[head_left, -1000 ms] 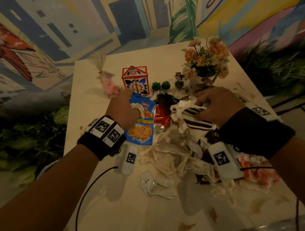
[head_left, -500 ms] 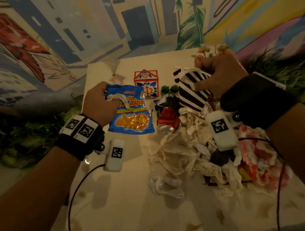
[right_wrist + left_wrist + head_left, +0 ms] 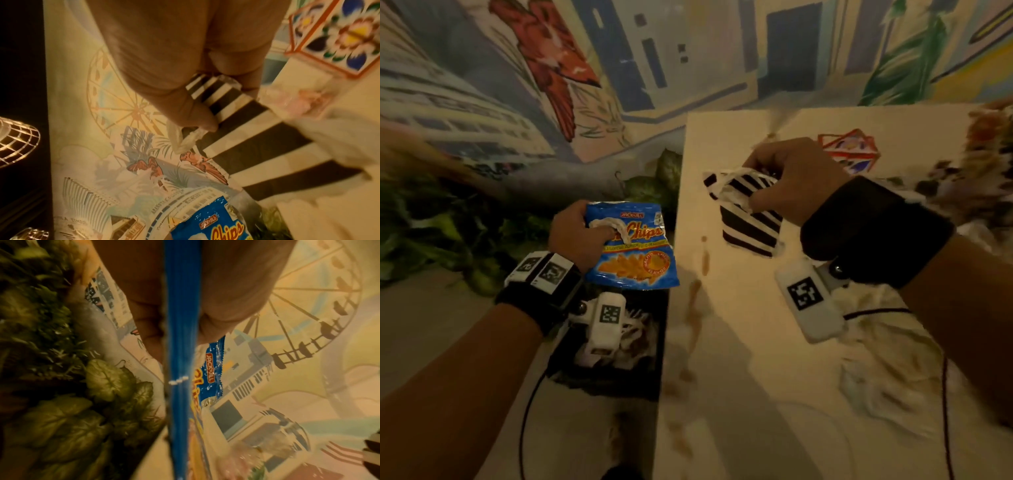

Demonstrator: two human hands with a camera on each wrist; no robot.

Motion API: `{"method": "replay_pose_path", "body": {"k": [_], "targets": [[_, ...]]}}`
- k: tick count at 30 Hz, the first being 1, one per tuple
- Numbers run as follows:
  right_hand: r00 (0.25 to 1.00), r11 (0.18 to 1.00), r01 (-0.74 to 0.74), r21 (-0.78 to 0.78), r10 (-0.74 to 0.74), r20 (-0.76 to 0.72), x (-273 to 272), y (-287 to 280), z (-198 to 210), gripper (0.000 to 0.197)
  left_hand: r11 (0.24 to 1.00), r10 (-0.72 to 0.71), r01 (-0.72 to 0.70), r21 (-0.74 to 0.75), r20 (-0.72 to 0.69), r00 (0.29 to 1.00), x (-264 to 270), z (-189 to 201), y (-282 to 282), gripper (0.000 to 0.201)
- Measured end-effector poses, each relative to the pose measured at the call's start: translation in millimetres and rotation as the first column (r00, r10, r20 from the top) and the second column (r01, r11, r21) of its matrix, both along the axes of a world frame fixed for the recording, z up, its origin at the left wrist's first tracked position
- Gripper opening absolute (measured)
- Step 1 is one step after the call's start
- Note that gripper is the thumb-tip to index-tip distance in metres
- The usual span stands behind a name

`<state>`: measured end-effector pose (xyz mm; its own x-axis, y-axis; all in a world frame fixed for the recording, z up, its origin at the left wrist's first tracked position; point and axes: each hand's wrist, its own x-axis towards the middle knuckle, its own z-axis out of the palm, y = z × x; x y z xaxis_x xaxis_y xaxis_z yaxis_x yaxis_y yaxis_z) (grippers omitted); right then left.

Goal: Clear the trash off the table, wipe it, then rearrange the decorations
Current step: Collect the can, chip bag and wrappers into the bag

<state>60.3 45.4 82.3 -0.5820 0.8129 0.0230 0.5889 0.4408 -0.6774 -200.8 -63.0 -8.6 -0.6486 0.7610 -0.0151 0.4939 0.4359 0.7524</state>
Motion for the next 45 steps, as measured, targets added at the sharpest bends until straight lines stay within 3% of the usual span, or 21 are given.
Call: {"method": "replay_pose_path", "body": {"k": [7,14,18,21,25,29,32,34,36,41,43,45], "targets": [[0.999,0.993,0.049,-0.108,-0.049,0.001,-137.0,-45.2,-40.6,0.026,0.992,-0.032,0.039,-0.123,0.061,0.998,-116.3,-51.4,-27.0,0.022],[0.986,0.94,0.168,-0.296,-0.157,0.06,-230.8,-82.4,-101.7,0.027,0.952,-0.126,0.152,-0.267,0.113,0.986,-186.3,-102.6,-44.1,0.026],[0.971,0.889,0.233,-0.395,-0.187,0.151,-257.1,-97.2,-143.3,0.026,0.938,-0.125,0.176,-0.298,0.181,0.975,-200.0,-131.9,-53.5,0.016],[0.952,0.841,0.293,-0.456,-0.213,0.219,-269.7,-104.4,-176.3,0.027,0.92,-0.073,0.166,-0.355,0.263,0.962,-209.0,-156.5,-60.6,0.02],[0.919,0.736,0.384,-0.558,-0.247,0.307,-272.7,-109.6,-217.8,0.013,0.879,-0.042,0.169,-0.446,0.281,0.959,-219.0,-191.9,-68.1,0.019],[0.874,0.68,0.481,-0.554,-0.32,0.366,-269.5,-121.2,-273.2,0.028,0.833,-0.048,0.193,-0.518,0.28,0.959,-219.0,-233.7,-70.3,0.023],[0.849,0.677,0.525,-0.516,-0.374,0.373,-267.5,-129.8,-312.9,0.023,0.786,-0.098,0.236,-0.571,0.262,0.96,-212.0,-271.6,-69.8,0.025],[0.862,0.743,0.486,-0.461,-0.319,0.395,-271.6,-132.3,-337.4,0.014,0.748,-0.157,0.276,-0.603,0.243,0.957,-206.9,-297.7,-67.0,0.034],[0.868,0.793,0.418,-0.442,-0.206,0.451,-279.4,-131.2,-362.9,0.017,0.68,-0.214,0.309,-0.665,0.223,0.951,-205.0,-321.4,-62.5,0.046],[0.777,0.75,0.377,-0.544,0.063,0.626,-296.9,-130.3,-427.7,0.039,0.539,-0.365,0.343,-0.77,0.154,0.918,-201.2,-368.5,-58.2,0.036],[0.751,0.732,0.349,-0.586,0.156,0.642,-298.8,-131.5,-446.6,0.047,0.511,-0.382,0.321,-0.798,0.124,0.916,-201.8,-381.7,-58.3,0.032],[0.754,0.717,0.282,-0.638,0.245,0.609,-300.7,-133.1,-459.0,0.042,0.469,-0.405,0.324,-0.821,0.126,0.906,-203.2,-392.1,-58.8,0.026]]}}
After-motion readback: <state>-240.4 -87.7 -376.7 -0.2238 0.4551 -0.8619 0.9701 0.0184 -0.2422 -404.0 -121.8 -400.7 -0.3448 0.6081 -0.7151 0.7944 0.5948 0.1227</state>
